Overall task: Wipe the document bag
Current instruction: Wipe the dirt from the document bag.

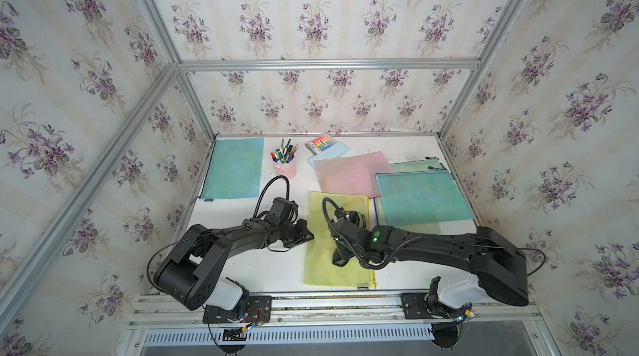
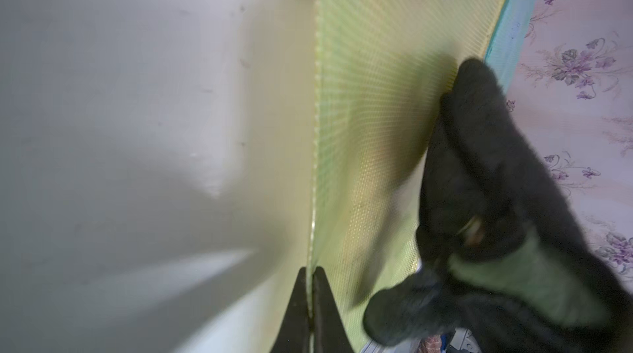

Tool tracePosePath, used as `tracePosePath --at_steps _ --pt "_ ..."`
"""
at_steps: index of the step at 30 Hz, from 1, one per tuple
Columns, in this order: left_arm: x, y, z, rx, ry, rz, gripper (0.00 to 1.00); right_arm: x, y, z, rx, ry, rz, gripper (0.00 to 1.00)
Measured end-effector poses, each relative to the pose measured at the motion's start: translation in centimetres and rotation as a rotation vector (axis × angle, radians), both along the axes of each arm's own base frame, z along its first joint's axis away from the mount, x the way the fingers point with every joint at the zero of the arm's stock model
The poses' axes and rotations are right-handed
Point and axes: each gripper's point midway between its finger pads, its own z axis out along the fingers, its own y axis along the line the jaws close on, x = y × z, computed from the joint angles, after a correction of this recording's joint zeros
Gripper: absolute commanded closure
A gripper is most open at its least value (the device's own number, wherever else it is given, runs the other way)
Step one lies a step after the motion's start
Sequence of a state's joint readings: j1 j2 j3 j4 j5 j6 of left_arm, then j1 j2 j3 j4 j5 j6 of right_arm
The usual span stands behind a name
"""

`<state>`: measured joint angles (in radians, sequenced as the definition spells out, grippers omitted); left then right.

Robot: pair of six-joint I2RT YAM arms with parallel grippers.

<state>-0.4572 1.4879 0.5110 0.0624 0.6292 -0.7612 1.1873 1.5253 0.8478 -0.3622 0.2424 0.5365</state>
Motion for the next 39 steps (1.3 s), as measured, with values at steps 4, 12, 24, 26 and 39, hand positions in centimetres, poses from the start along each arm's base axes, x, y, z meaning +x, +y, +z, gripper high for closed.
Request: tracePosePath --at_steps 4,12,24,26,39 --pt "0.3 -0.3 -0.4 -0.027 0.012 0.032 1.0 -3.9 4.6 -3.0 -0.041 0.048 0.161 0.86" --pt "1.2 -1.0 0.6 -0.064 -0.004 0.028 1.0 -2.9 -0.6 -3.3 0.0 0.06 -0.017 0.85" --pt "1.2 -0.9 -0.1 -0.044 0.008 0.005 0.75 -2.6 -8.6 -3.7 -0.086 0.102 -0.212 0.85" --pt "1.4 -1.0 0.2 -0.046 -0.006 -0.001 0.74 -2.6 -8.7 -4.1 -0.106 0.105 -0.21 0.85" --pt "1.3 -0.8 0.4 -0.012 -0.024 -0.037 1.0 -1.7 -6.8 -3.2 -0.171 0.096 -0.148 0.85"
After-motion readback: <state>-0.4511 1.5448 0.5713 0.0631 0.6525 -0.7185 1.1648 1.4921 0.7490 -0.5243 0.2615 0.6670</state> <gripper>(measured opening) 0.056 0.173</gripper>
